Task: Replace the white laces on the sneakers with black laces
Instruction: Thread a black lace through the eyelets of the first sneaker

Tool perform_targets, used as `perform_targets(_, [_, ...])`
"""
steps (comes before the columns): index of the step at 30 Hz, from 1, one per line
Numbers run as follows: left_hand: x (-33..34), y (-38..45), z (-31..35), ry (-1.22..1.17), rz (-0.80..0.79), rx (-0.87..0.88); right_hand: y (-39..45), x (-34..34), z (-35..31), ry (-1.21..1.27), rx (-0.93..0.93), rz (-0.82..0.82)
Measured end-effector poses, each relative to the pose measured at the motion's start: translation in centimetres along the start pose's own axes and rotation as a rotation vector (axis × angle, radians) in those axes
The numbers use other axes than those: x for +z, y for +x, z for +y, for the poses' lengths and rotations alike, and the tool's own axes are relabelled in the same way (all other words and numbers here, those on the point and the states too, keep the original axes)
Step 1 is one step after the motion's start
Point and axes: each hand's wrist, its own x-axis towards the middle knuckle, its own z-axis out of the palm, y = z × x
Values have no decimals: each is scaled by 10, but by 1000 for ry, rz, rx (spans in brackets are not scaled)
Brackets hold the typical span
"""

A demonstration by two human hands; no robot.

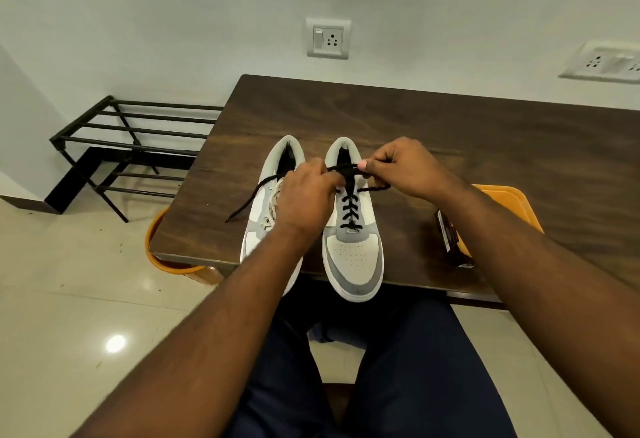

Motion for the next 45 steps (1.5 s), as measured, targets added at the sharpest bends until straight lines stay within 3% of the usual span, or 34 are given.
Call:
perform_targets(2, [7, -5, 9, 32, 84, -85, -1, 0, -2, -10, 98, -35])
perform_targets(5, [14, -9, 19, 15, 82, -275, -3, 2, -7, 87, 195, -95])
perform_targets(10, [26, -12, 24, -154, 69, -238, -6, 2, -9, 182, 203, -204])
perform_targets(14, [21, -9, 18, -275, 49, -257, -8, 1, 1, 236, 206, -185])
perform_targets(16, [15, -12, 19, -363, 100, -272, -8, -2, 5, 110, 133, -127])
perform_targets(20, [9, -29, 21, -514, 309, -345, -8, -11, 14, -436, -72, 17])
perform_targets(22, [8, -37, 22, -648, 349, -347, -7, -12, 19, -682, -114, 200])
perform_targets(25, [7, -45, 20, -799, 371, -351, -4, -11, 20, -803, -167, 375])
perform_targets(27, [3, -46, 18, -863, 296, -371, -1, -10, 21, -549, -182, 384])
perform_targets(31, [-7, -46, 4, -726, 115, -393, -7, -19, 11, 571, 54, 189])
perform_targets(33, [-11, -45, -13, -662, 24, -420, -9, -26, 15, 782, 88, 99])
perform_targets(35, [-17, -43, -27, -555, -88, -470, -9, -33, 23, 830, 124, 151])
perform_targets(37, [-23, -41, -36, -428, -209, -521, -6, -38, 31, 715, 160, 302])
perform_targets(39, [-26, -39, -39, -264, -285, -540, 0, -38, 43, 376, 134, 408])
perform_targets(42, [-26, -37, -27, -83, -251, -476, 2, -26, 51, -128, 32, 292])
perform_targets(45, [-20, -33, -4, -136, -71, -338, -7, 1, 38, -123, -108, 154])
